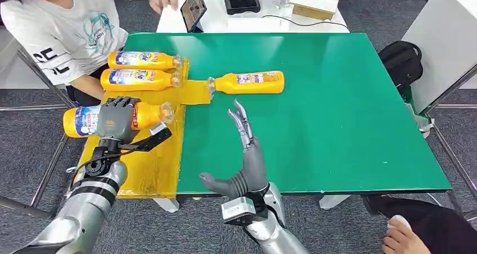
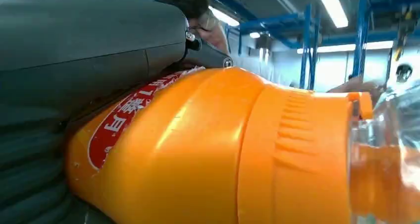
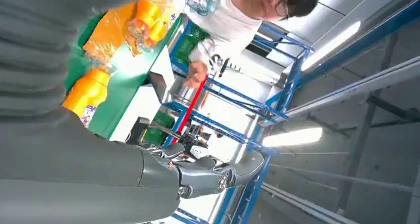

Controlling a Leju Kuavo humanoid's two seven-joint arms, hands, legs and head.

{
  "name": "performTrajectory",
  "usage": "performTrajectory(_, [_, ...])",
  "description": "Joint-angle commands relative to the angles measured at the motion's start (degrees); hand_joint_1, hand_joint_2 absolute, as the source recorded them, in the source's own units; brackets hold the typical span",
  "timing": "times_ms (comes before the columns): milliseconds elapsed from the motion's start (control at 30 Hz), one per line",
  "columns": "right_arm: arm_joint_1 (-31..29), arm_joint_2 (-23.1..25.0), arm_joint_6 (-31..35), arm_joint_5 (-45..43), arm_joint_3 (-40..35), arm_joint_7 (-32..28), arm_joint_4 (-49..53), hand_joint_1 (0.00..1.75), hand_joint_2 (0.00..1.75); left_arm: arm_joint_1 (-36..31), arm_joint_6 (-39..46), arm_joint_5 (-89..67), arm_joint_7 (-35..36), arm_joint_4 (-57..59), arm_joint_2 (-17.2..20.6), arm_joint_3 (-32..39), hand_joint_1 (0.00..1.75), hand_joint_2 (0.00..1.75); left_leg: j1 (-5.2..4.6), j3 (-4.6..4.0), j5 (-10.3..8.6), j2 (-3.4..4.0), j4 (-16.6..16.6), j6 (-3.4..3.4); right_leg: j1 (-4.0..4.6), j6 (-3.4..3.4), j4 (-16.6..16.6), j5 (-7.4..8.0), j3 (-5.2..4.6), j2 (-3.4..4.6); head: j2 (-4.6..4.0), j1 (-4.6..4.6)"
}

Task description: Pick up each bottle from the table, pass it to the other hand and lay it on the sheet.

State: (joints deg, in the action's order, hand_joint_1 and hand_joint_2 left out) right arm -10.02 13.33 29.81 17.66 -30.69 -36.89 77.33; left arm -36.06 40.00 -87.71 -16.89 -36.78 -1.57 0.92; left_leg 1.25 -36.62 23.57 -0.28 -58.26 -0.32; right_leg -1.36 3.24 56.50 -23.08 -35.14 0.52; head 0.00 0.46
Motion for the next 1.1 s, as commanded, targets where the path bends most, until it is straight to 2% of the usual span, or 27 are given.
performTrajectory(33, [-0.9,-0.9,-1.1,-0.8,0.6,0.2,-1.7,0.00,1.75,-9.0,-5.8,0.4,1.4,18.3,2.8,-1.9,1.75,1.75,0.04,0.21,0.07,-0.02,0.0,0.05,0.07,-0.14,0.0,-0.07,0.23,-0.07,0.00,-0.02])
performTrajectory(300, [-0.3,-0.9,-2.4,-0.9,0.8,1.0,-2.4,0.00,1.75,-8.5,-18.9,3.1,1.2,20.4,2.9,-0.8,1.75,1.75,0.02,0.21,0.08,0.02,0.0,0.06,0.05,-0.10,0.0,-0.06,0.21,-0.03,0.00,-0.02])
performTrajectory(667, [-0.1,-0.8,-3.1,-0.7,0.9,1.4,-3.0,0.00,1.75,-7.1,-21.7,3.1,1.4,20.4,3.2,-1.6,1.75,1.75,0.03,0.33,0.10,0.10,0.1,0.07,0.07,-0.15,-0.1,-0.05,0.32,0.04,0.00,-0.04])
performTrajectory(700, [-0.1,-0.8,-3.3,-0.5,0.8,1.6,-3.1,0.00,1.75,-6.8,-21.7,3.1,1.8,20.4,3.1,-1.6,0.26,1.75,0.01,0.36,0.11,0.08,0.1,0.08,0.06,-0.16,-0.1,-0.07,0.35,0.02,0.00,-0.02])
performTrajectory(733, [-0.1,-0.8,-3.3,-0.5,0.8,1.6,-3.1,0.00,1.75,-6.8,-21.7,3.1,1.8,20.4,3.1,-1.6,0.07,1.75,-0.01,0.20,0.05,0.03,0.1,0.05,0.02,-0.09,-0.1,-0.03,0.19,0.00,0.00,-0.04])
performTrajectory(767, [-0.1,-0.8,-3.4,-0.4,0.8,1.7,-3.2,0.00,1.75,-6.9,-22.1,3.0,2.3,20.5,3.0,-1.8,0.00,1.75,0.02,0.39,0.12,0.04,0.1,0.09,0.07,-0.17,-0.1,-0.09,0.39,-0.02,0.00,-0.02])
performTrajectory(833, [0.0,-0.8,-3.4,-0.2,0.9,1.9,-3.3,0.00,1.75,-6.9,-22.4,4.4,2.3,20.3,2.6,-0.8,0.00,1.75,0.02,0.42,0.13,0.02,0.1,0.09,0.08,-0.17,-0.1,-0.11,0.44,-0.05,0.00,-0.04])
performTrajectory(867, [0.0,-0.8,-3.5,-0.1,1.0,2.0,-3.3,0.00,1.75,-7.0,-23.1,5.9,1.6,20.3,2.2,0.4,0.00,0.00,0.01,0.32,0.09,0.00,0.1,0.07,0.05,-0.13,-0.1,-0.08,0.34,-0.05,0.00,-0.04])
performTrajectory(1067, [-0.1,-0.7,-3.8,0.3,1.3,2.4,-3.6,0.00,1.75,-7.4,-27.1,11.4,-1.2,20.1,1.2,4.2,0.00,0.00,0.00,0.19,0.03,-0.02,0.1,0.06,0.03,-0.08,-0.1,-0.04,0.22,-0.06,0.00,-0.02])
performTrajectory(1100, [-0.1,-0.7,-3.8,0.3,1.3,2.4,-3.6,0.00,1.75,-7.4,-27.1,11.4,-1.2,20.1,1.2,4.2,0.00,0.00,0.04,0.38,0.11,-0.03,0.1,0.09,0.08,-0.16,-0.1,-0.10,0.43,-0.10,0.00,-0.02])
